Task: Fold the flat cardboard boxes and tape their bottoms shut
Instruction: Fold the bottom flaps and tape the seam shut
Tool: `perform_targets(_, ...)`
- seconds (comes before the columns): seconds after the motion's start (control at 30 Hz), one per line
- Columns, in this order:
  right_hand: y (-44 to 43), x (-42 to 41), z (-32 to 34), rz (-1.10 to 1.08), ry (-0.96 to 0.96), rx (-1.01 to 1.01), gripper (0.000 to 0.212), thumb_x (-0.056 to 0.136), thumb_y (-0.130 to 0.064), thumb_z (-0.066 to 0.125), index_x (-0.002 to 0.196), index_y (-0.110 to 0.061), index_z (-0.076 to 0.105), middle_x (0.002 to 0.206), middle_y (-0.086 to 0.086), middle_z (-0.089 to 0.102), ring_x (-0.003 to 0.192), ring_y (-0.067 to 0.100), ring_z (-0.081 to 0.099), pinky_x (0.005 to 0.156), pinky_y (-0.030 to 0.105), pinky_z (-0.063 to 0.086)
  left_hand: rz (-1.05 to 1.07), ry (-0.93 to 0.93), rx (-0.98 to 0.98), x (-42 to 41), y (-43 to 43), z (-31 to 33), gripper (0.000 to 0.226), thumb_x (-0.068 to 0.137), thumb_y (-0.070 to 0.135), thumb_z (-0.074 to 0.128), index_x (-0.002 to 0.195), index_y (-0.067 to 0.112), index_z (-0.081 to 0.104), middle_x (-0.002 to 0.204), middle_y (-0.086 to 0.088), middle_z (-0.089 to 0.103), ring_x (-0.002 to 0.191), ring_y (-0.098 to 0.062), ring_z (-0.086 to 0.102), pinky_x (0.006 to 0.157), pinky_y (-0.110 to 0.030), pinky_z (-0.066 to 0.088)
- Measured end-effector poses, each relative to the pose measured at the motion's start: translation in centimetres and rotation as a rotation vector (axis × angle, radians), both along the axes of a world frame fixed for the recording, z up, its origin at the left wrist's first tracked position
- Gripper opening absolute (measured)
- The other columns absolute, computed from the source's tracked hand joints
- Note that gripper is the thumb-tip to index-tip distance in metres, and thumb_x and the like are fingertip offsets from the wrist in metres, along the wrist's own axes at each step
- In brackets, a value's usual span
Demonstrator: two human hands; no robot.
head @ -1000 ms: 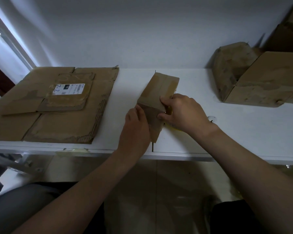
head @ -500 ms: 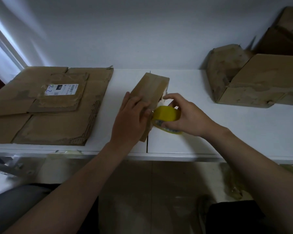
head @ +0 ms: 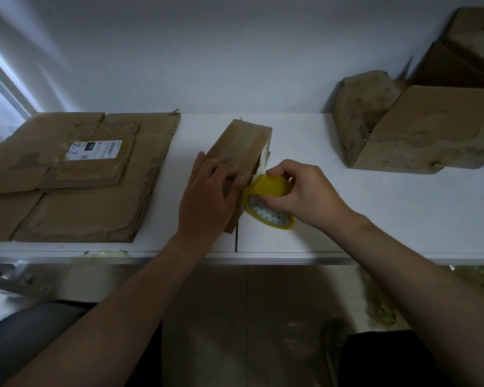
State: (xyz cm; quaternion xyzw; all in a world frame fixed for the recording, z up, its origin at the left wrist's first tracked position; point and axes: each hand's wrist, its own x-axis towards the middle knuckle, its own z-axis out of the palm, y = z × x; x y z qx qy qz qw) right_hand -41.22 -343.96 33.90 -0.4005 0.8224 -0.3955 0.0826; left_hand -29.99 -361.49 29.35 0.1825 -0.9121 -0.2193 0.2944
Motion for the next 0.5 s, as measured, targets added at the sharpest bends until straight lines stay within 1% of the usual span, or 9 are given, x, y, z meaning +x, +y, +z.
perform_targets(0.1, -0.2, -0.1, 0.7, -0.006, -0.029, 0.021, 0.045, 0.074, -0.040, 0.085, 0.112, -0.026, 0.066, 0.098, -0.016, 0.060, 0.091, 0.006, 0.059, 0.075, 0.026, 0.056, -0.004, 0.007, -0.013, 0.0, -0.1, -0.1, 0.037, 0.100, 0.048, 0.051, 0.117, 0.018, 0.066, 0.139, -0.003, 0.057, 0.149, -0.028, 0.029, 0.111, -0.041, 0.036)
perform_targets(0.2, -0.3, -0.1, 0.9, -0.011, -0.050, 0.044, 0.042, 0.075, -0.041, 0.085, 0.108, -0.026, 0.065, 0.096, -0.017, 0.059, 0.090, 0.006, 0.061, 0.075, 0.028, 0.059, -0.001, 0.002, -0.016, -0.1, -0.2, -0.2, 0.036, 0.100, 0.048, 0.053, 0.117, 0.019, 0.066, 0.140, -0.002, 0.057, 0.149, -0.027, 0.030, 0.110, -0.041, 0.035)
perform_targets(0.27, -0.2, 0.0, 0.8, -0.002, -0.045, 0.045, 0.041, 0.075, -0.041, 0.085, 0.106, -0.025, 0.062, 0.095, -0.018, 0.058, 0.090, 0.005, 0.061, 0.071, 0.023, 0.057, -0.001, 0.016, -0.015, -0.1, -0.2, -0.2, 0.036, 0.099, 0.048, 0.053, 0.116, 0.018, 0.066, 0.138, -0.003, 0.058, 0.148, -0.029, 0.032, 0.110, -0.040, 0.035)
perform_targets(0.33, -0.1, 0.5, 0.6, 0.009, -0.007, 0.049, 0.043, 0.075, -0.042, 0.084, 0.105, -0.025, 0.058, 0.093, -0.019, 0.057, 0.089, 0.003, 0.059, 0.065, 0.014, 0.049, -0.003, 0.039, -0.011, -0.1, -0.2, 0.0, 0.035, 0.098, 0.046, 0.054, 0.113, 0.017, 0.067, 0.134, -0.004, 0.060, 0.145, -0.030, 0.036, 0.111, -0.040, 0.036)
perform_targets(0.37, -0.1, 0.8, 0.5, 0.009, 0.018, 0.053, 0.044, 0.076, -0.043, 0.084, 0.106, -0.026, 0.056, 0.093, -0.018, 0.056, 0.088, 0.003, 0.058, 0.063, 0.013, 0.045, 0.001, 0.038, -0.008, -0.2, -0.2, 0.2, 0.035, 0.098, 0.046, 0.054, 0.111, 0.017, 0.067, 0.132, -0.004, 0.061, 0.143, -0.030, 0.038, 0.110, -0.040, 0.037)
perform_targets(0.43, -0.1, 1.2, 0.4, 0.000, 0.071, 0.055, 0.045, 0.077, -0.044, 0.083, 0.108, -0.028, 0.055, 0.096, -0.014, 0.057, 0.085, 0.008, 0.055, 0.063, 0.013, 0.039, 0.026, 0.005, -0.029, -0.5, -0.2, 0.7, 0.038, 0.097, 0.051, 0.050, 0.106, 0.018, 0.067, 0.125, -0.004, 0.062, 0.135, -0.031, 0.047, 0.107, -0.041, 0.041)
perform_targets(0.47, -0.1, 1.4, 0.4, -0.004, 0.100, 0.057, 0.045, 0.078, -0.044, 0.083, 0.109, -0.027, 0.055, 0.098, -0.012, 0.058, 0.084, 0.009, 0.053, 0.063, 0.013, 0.037, 0.047, -0.018, -0.048, -0.8, -0.2, 1.1, 0.042, 0.096, 0.055, 0.047, 0.102, 0.018, 0.066, 0.118, -0.004, 0.062, 0.125, -0.030, 0.052, 0.101, -0.041, 0.047)
perform_targets(0.5, -0.1, 1.6, 0.5, -0.008, 0.124, 0.064, 0.045, 0.078, -0.044, 0.082, 0.110, -0.027, 0.055, 0.099, -0.011, 0.058, 0.085, 0.009, 0.052, 0.063, 0.012, 0.035, 0.075, -0.044, -0.063, -1.1, -0.1, 1.6, 0.046, 0.095, 0.060, 0.045, 0.097, 0.019, 0.066, 0.111, -0.003, 0.061, 0.114, -0.028, 0.056, 0.092, -0.040, 0.052)
